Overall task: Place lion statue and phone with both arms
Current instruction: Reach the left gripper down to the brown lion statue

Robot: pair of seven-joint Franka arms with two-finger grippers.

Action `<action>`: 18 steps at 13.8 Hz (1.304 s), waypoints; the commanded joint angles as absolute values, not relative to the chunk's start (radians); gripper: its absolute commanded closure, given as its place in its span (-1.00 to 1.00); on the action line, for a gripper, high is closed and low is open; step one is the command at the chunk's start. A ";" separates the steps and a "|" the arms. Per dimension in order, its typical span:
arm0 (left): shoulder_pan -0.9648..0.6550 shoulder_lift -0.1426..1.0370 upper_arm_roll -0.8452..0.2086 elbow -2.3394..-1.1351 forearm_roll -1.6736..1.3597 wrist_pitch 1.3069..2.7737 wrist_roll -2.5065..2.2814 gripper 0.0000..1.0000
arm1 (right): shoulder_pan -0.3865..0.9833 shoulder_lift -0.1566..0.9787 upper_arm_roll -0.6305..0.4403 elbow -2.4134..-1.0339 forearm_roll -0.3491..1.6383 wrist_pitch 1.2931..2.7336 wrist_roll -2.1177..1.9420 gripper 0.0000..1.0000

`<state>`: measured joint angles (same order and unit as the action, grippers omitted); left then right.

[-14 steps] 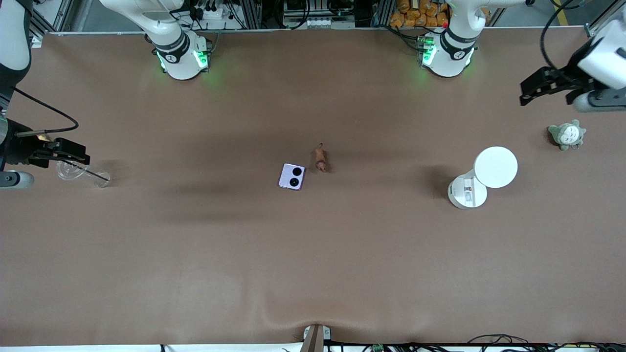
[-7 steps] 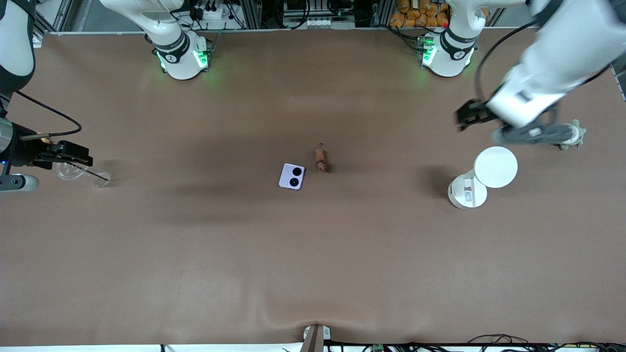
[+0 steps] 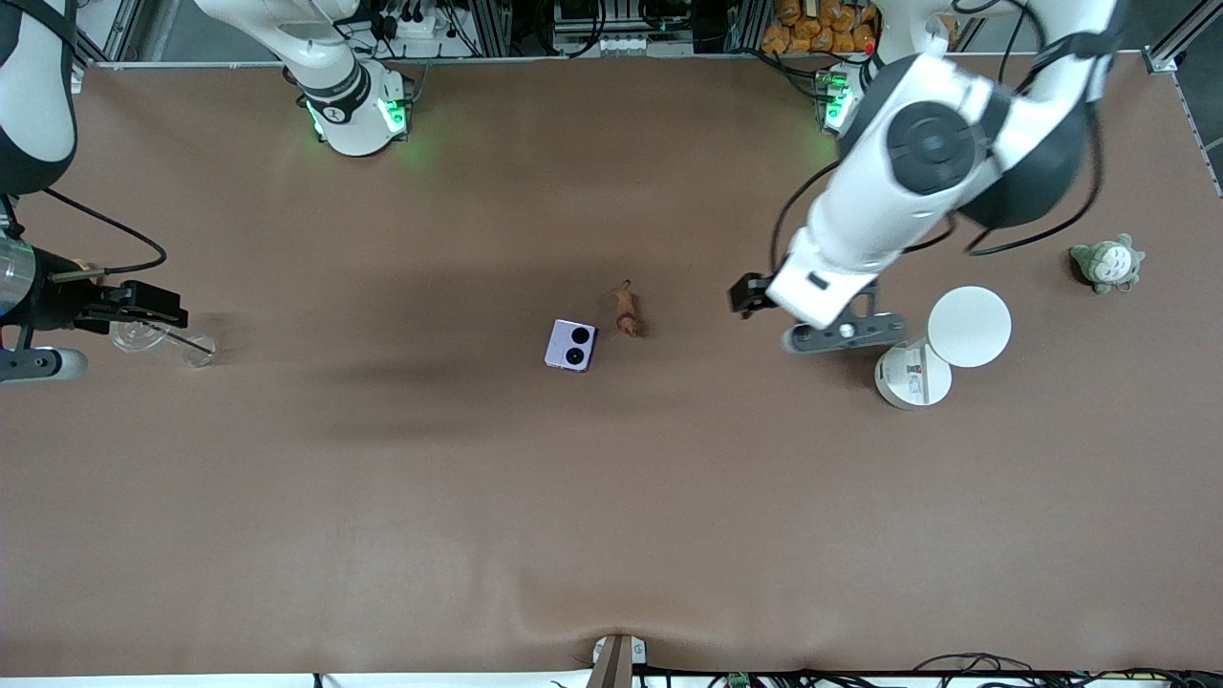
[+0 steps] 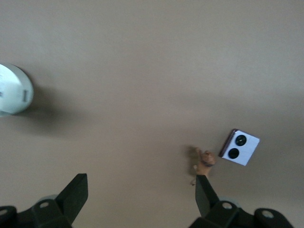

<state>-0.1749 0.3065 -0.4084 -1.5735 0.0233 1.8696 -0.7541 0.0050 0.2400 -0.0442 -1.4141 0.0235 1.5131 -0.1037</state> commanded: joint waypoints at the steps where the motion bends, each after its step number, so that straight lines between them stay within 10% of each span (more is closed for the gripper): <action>1: -0.248 0.379 -0.410 -1.549 0.099 1.922 -0.882 -1.00 | -0.003 0.252 -0.035 -1.417 0.028 1.511 -0.117 -1.00; 18: -0.552 0.738 -0.393 -1.488 0.367 2.111 -1.443 -0.95 | 0.072 0.354 -0.034 -1.497 0.121 1.511 -0.106 -1.00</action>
